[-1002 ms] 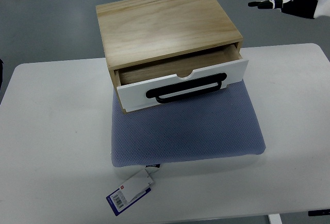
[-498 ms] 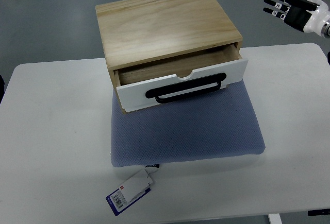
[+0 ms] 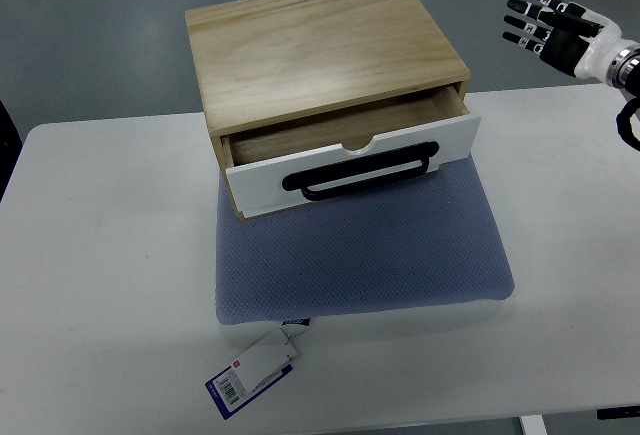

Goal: Open wood drawer with right hand

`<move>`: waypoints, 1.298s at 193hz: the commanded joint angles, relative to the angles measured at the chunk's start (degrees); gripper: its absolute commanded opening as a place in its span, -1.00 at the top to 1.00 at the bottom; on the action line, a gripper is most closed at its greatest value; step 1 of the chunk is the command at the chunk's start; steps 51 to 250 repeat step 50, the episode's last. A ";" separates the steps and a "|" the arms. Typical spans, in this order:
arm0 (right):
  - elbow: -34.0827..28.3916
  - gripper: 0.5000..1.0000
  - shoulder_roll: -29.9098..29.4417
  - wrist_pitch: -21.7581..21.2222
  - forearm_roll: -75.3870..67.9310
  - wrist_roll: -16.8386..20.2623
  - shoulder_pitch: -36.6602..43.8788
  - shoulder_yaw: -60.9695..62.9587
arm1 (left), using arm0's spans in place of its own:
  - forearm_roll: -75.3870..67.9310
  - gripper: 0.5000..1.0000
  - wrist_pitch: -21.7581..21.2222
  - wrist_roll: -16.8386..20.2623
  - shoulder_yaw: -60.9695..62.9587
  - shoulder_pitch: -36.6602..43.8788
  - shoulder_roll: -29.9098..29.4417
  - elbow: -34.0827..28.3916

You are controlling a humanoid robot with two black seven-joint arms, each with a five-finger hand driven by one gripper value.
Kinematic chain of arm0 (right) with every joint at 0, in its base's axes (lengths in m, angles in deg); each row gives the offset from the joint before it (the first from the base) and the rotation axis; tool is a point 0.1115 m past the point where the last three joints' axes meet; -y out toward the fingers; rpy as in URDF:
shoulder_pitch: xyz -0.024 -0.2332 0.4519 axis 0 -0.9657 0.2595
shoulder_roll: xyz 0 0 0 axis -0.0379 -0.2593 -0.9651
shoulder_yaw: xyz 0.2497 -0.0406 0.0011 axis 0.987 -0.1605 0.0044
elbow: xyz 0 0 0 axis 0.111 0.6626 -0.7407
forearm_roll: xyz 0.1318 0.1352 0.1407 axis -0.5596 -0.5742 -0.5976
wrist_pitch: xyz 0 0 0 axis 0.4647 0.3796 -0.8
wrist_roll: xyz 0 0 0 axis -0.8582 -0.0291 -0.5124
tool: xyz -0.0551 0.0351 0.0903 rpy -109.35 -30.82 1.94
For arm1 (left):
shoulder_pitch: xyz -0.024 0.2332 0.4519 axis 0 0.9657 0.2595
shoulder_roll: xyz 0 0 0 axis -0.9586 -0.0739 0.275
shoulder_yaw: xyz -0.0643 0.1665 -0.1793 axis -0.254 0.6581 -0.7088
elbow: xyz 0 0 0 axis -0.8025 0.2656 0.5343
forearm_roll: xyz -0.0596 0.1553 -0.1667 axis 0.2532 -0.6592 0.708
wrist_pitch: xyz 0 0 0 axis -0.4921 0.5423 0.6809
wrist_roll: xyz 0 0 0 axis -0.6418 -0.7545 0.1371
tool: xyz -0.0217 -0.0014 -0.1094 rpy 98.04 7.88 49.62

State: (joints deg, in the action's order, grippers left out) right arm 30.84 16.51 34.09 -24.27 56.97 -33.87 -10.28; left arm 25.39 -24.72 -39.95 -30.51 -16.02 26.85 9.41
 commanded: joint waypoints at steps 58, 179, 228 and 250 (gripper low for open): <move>-0.05 -0.80 -0.62 -0.51 0.06 0.00 -0.61 -0.01 | 0.00 -1.00 0.00 0.00 0.00 0.01 0.00 0.00; -0.05 -0.80 -0.62 -0.51 0.06 0.00 -0.61 -0.01 | 0.00 -1.00 0.00 0.00 0.00 0.01 0.00 0.00; -0.05 -0.80 -0.62 -0.51 0.06 0.00 -0.61 -0.01 | 0.00 -1.00 0.00 0.00 0.00 0.01 0.00 0.00; -0.05 -0.80 -0.62 -0.51 0.06 0.00 -0.61 -0.01 | 0.00 -1.00 0.00 0.00 0.00 0.01 0.00 0.00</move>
